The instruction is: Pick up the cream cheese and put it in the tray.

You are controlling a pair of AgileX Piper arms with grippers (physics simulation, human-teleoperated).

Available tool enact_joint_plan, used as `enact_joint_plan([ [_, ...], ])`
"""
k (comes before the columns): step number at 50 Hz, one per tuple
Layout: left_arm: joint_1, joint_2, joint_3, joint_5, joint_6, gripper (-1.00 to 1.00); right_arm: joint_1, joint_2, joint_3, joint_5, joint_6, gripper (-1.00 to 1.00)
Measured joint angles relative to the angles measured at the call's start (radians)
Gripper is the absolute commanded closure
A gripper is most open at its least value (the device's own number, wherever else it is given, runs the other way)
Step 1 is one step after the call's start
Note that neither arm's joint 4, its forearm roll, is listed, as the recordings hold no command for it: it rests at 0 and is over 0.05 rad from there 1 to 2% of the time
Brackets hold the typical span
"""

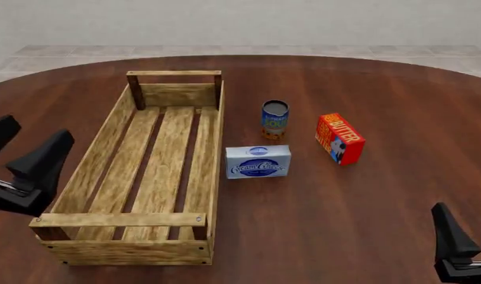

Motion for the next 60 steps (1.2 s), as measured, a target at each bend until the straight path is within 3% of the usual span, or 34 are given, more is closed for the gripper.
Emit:
enact_joint_plan([
  [17, -0.129, 0.345, -0.120, -0.179, 0.062, -1.00, 0.000, -0.001, 0.000, 0.001, 0.000, -1.00],
  [32, -0.209, 0.594, -0.284, -0.204, 0.086, -1.00, 0.000, -0.001, 0.000, 0.001, 0.000, -1.00],
  [50, -0.280, 0.830, -0.434, -0.199, 0.271, -1.00, 0.000, -0.001, 0.000, 0.001, 0.000, -1.00],
  [60, -0.328, 0.959, -0.533, -0.148, 0.339, -1.00, 0.000, -0.001, 0.000, 0.001, 0.000, -1.00],
])
